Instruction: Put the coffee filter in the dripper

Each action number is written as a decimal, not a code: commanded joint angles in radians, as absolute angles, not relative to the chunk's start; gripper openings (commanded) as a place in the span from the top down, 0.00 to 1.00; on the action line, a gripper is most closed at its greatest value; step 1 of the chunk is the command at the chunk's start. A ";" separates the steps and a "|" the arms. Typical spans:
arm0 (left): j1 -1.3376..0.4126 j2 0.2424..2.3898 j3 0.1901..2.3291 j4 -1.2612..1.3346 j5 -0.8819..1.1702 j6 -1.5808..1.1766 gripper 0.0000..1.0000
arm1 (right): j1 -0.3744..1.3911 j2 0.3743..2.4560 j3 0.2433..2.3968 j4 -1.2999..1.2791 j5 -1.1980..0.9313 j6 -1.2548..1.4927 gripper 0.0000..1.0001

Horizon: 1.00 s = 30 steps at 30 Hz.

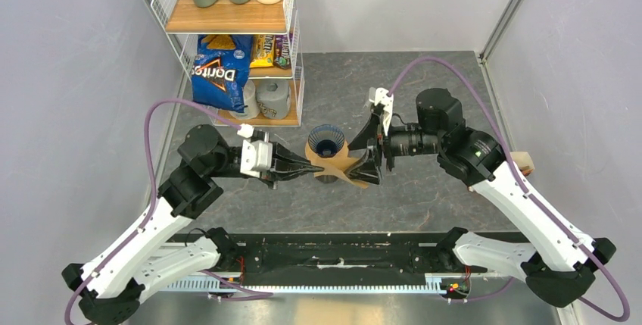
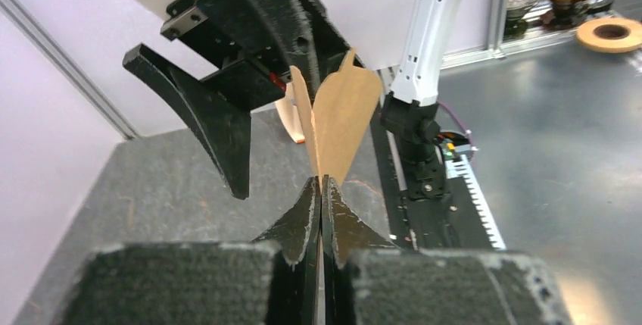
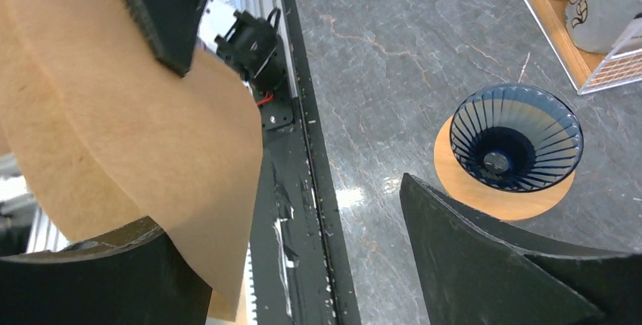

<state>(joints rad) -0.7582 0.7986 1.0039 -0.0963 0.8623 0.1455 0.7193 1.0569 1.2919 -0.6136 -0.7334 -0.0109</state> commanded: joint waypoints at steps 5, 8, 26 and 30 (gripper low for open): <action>-0.811 0.726 0.928 0.064 0.706 0.395 0.98 | 0.688 1.063 1.247 -0.365 -0.708 0.331 0.15; -0.826 0.706 0.895 0.104 0.662 0.436 0.98 | 0.687 1.073 1.237 -0.349 -0.690 0.390 0.18; -0.867 0.688 0.863 0.053 0.657 0.578 0.98 | 0.688 1.093 1.218 -0.292 -0.728 0.413 0.72; -0.866 0.699 0.873 0.052 0.657 0.552 0.98 | 0.687 1.094 1.220 -0.286 -0.758 0.391 0.85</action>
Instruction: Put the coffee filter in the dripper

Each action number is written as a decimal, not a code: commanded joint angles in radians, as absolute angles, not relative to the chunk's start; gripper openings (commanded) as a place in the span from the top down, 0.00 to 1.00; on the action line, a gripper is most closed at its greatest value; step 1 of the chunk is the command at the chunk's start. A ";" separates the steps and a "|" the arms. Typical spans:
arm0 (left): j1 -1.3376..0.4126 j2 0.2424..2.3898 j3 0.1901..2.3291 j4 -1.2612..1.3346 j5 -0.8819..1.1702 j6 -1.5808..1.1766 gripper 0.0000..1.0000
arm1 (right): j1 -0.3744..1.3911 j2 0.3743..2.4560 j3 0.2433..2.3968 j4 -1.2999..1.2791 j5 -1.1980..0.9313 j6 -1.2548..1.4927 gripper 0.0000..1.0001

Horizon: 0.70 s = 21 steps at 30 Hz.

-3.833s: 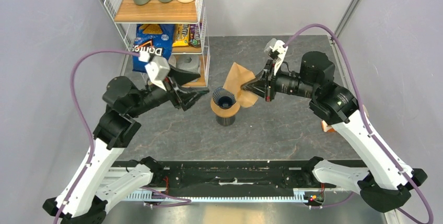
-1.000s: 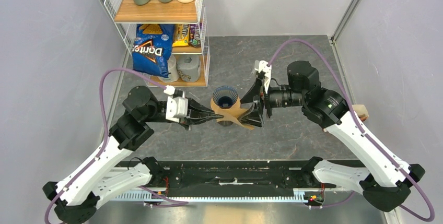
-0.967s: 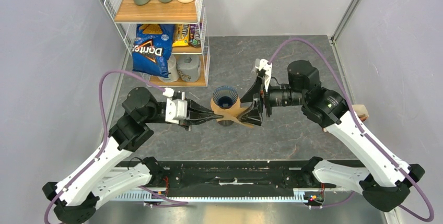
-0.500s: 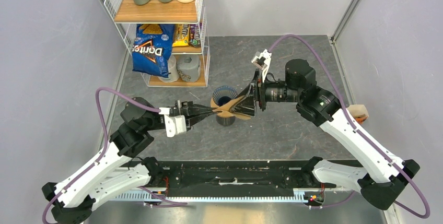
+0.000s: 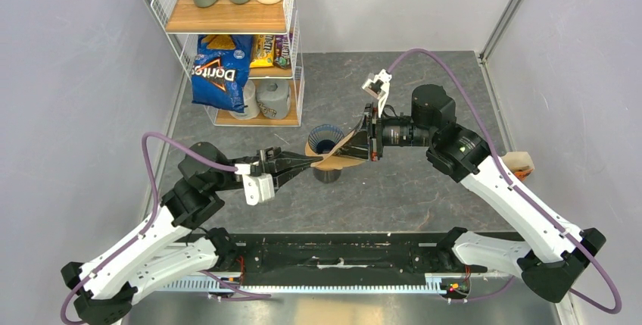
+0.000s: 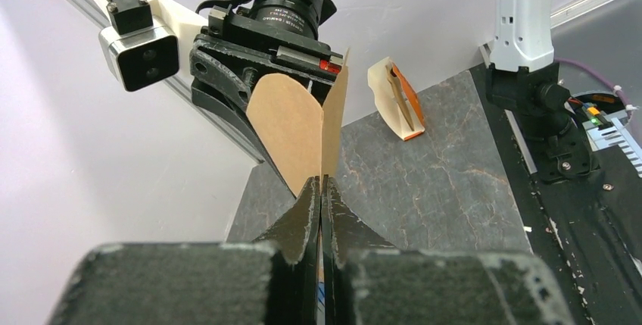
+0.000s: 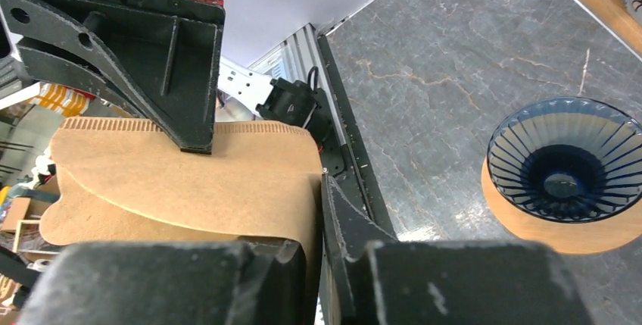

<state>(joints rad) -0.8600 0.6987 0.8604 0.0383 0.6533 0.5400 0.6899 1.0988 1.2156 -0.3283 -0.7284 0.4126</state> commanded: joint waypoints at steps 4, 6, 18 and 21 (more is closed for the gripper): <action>-0.867 0.714 0.888 0.056 0.658 0.539 0.98 | 0.689 1.097 1.222 -0.281 -0.771 0.384 0.54; -0.868 0.720 0.890 0.069 0.661 0.532 0.98 | 0.689 1.098 1.215 -0.255 -0.777 0.406 0.56; -0.879 0.728 0.897 0.053 0.620 0.541 0.83 | 0.688 1.097 1.216 -0.256 -0.764 0.414 1.00; -0.879 0.718 0.907 -0.029 0.607 0.564 0.68 | 0.688 1.092 1.216 -0.263 -0.769 0.406 1.00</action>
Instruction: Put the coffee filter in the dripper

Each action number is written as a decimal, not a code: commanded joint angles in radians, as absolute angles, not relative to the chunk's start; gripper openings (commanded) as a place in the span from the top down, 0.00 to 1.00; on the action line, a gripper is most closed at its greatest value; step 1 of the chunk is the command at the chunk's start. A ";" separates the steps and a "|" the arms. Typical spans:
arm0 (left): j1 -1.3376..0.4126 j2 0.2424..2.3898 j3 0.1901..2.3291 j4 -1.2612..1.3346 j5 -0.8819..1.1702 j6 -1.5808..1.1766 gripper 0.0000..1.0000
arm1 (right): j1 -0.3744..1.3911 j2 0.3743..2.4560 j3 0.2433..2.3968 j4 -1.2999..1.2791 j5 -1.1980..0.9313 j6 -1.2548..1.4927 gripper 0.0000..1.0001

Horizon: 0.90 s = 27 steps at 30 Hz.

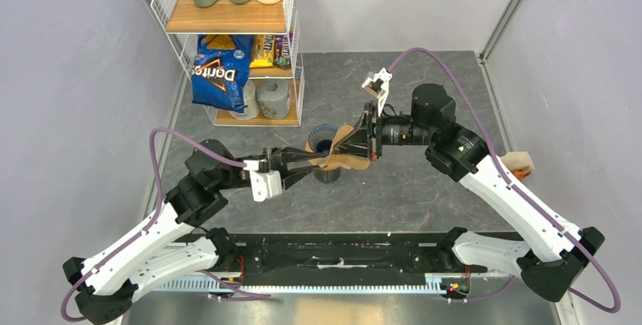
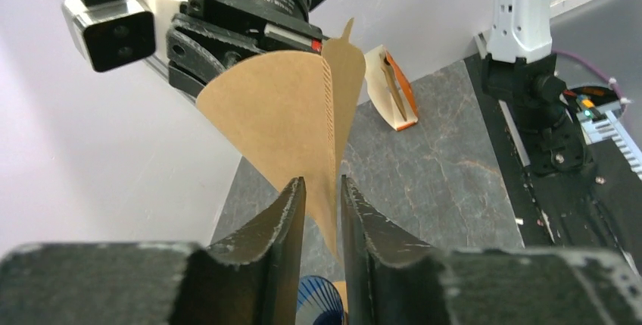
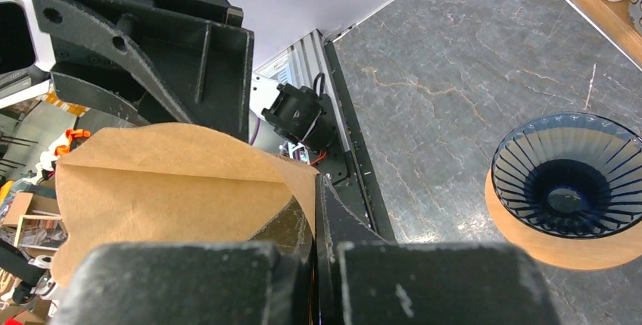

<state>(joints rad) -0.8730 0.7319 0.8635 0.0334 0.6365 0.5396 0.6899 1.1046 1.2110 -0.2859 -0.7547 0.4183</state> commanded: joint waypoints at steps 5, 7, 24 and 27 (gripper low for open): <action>-0.879 0.714 0.916 -0.114 0.561 0.602 0.60 | 0.689 1.083 1.206 -0.248 -0.804 0.412 1.00; -0.879 0.716 0.917 -0.121 0.564 0.607 0.60 | 0.689 1.082 1.203 -0.240 -0.807 0.417 1.00; -0.879 0.748 0.927 -0.150 0.511 0.652 0.73 | 0.687 1.065 1.202 -0.237 -0.824 0.431 1.00; -0.879 0.716 0.926 -0.160 0.505 0.626 0.67 | 0.681 1.066 1.206 -0.277 -0.770 0.404 1.00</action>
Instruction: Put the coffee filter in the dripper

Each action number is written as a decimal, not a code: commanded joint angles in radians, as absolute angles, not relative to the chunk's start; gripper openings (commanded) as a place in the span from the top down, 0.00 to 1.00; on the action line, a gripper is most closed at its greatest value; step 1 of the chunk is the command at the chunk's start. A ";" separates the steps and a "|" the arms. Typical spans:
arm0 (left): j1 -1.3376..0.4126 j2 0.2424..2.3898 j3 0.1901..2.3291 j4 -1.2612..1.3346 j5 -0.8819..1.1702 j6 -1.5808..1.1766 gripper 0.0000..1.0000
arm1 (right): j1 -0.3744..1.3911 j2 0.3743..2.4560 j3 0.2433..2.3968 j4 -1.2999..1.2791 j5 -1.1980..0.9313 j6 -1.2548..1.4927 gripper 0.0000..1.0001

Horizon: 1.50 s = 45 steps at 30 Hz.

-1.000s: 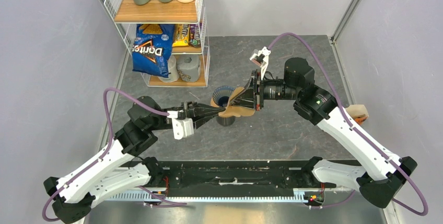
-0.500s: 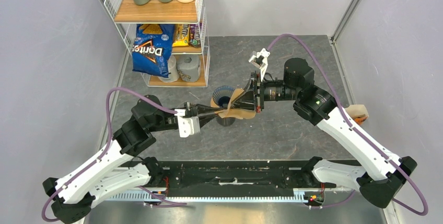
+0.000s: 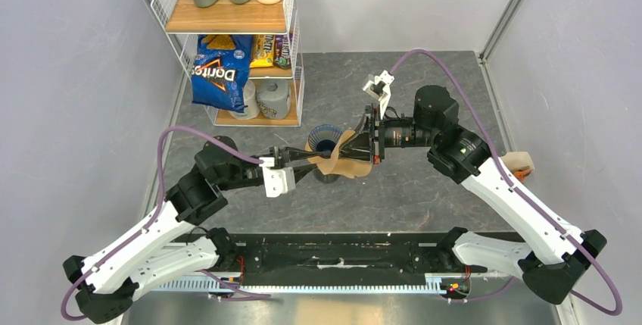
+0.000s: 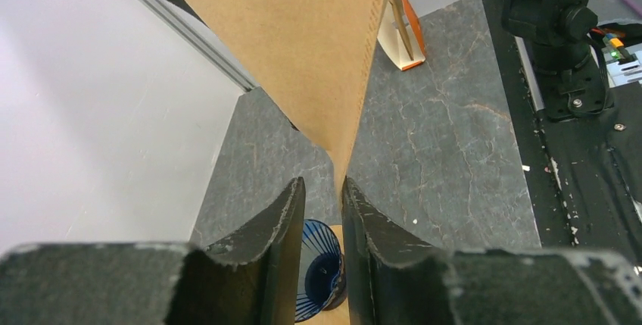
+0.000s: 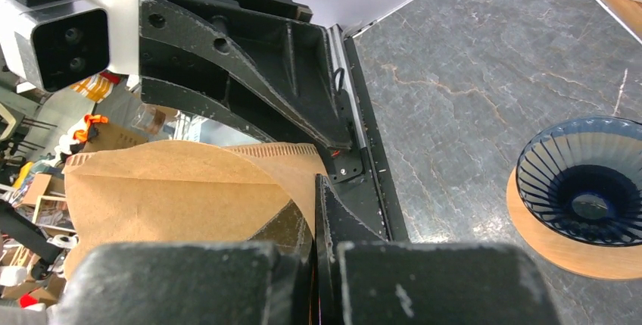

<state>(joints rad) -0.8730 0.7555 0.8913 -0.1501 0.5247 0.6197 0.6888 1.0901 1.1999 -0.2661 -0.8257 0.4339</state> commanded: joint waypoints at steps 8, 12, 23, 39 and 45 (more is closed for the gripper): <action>-0.879 0.693 0.931 -0.160 0.535 0.596 0.73 | 0.680 1.080 1.199 -0.276 -0.715 0.395 1.00; -0.880 0.727 0.942 -0.145 0.541 0.586 0.83 | 0.679 1.090 1.207 -0.268 -0.712 0.405 1.00; -0.874 0.730 0.961 -0.193 0.139 0.186 0.36 | 0.681 1.045 1.242 -0.383 -0.102 0.187 1.00; -0.759 0.931 1.187 -0.161 0.121 -0.313 0.12 | 0.819 1.106 1.284 -0.305 0.350 0.009 1.00; -0.786 1.004 1.230 -0.181 0.092 -0.252 0.10 | 0.835 1.107 1.291 -0.296 0.374 0.009 1.00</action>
<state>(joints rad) -0.7673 0.9813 1.1717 -0.1883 0.1284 -0.2447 0.8242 1.1122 1.2465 -0.3523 0.3191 0.0319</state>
